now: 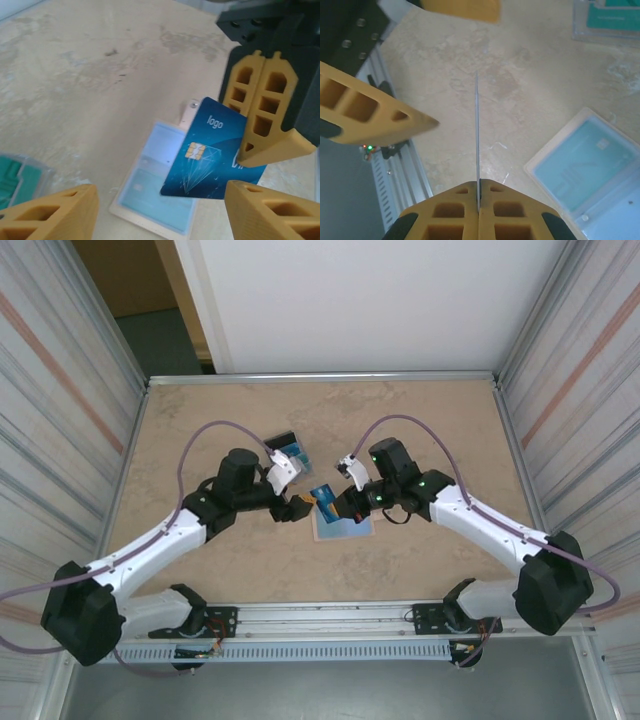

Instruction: Take the credit cards out of the card holder

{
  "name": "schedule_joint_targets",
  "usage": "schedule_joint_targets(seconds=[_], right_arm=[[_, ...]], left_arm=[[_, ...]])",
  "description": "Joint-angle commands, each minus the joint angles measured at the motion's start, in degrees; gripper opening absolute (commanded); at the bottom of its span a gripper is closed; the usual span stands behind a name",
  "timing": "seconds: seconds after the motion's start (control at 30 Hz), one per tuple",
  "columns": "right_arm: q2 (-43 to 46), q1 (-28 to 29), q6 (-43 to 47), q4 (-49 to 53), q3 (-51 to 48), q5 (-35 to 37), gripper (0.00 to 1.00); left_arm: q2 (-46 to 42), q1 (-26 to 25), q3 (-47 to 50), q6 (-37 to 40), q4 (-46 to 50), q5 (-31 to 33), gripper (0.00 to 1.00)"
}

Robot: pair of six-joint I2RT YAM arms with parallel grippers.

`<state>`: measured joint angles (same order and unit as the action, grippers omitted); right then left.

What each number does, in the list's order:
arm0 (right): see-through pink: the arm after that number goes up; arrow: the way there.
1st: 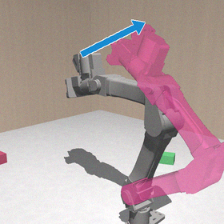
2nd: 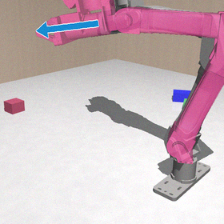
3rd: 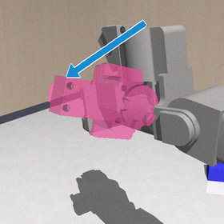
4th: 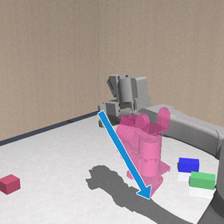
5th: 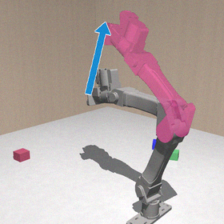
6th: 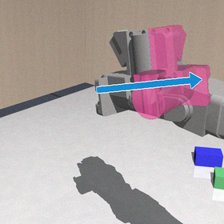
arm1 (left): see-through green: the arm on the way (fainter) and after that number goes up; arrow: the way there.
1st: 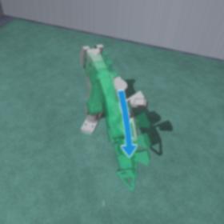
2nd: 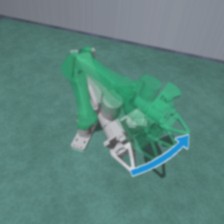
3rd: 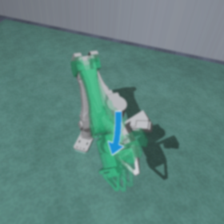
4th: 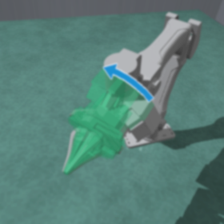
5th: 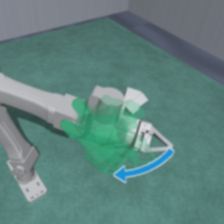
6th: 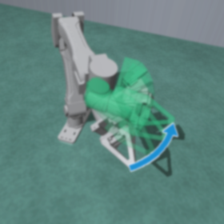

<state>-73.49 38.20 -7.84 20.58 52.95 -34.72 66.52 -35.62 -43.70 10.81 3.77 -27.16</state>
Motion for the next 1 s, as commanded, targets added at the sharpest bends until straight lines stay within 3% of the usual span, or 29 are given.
schedule_joint_targets(seconds=[0.0, 0.33, 0.53, 0.67, 0.77, 0.87, 0.97], right_arm=[[2.3, 0.52, 3.94, 2.91, 2.2, -2.55, 0.0], [2.44, 1.17, 6.25, 5.81, 3.87, -4.45, 0.01], [1.59, 1.26, 6.65, 5.92, 4.55, -3.61, 0.02], [2.37, 1.1, 6.38, 5.55, 4.0, -0.63, 0.09], [4.2, 0.93, 4.99, 3.92, 2.55, 3.6, 0.23], [7.26, 0.22, 2.68, 1.02, -0.11, 8.78, 0.37], [11.35, -0.61, -1.38, -2.46, -2.54, 13.8, 0.44]], left_arm=[[1.66, 0.28, -3.77, 4.98, 2.75, -8.69, 0.66], [5.6, 0.28, -7.6, 8.73, 6.62, -15.94, 0.37], [7.43, 0.27, -9.47, 11.43, 10.32, -19.08, 0.02], [6.8, 0.28, -9.24, 12.02, 11.38, -18.01, 0.0], [5.56, 0.24, -8.79, 11.28, 11.19, -16.38, 0.0], [3.29, 0.28, -7.3, 8.05, 8.8, -12.13, 0.0], [-0.73, 0.27, -4.35, 2.24, 4.38, -6.55, 0.0]])
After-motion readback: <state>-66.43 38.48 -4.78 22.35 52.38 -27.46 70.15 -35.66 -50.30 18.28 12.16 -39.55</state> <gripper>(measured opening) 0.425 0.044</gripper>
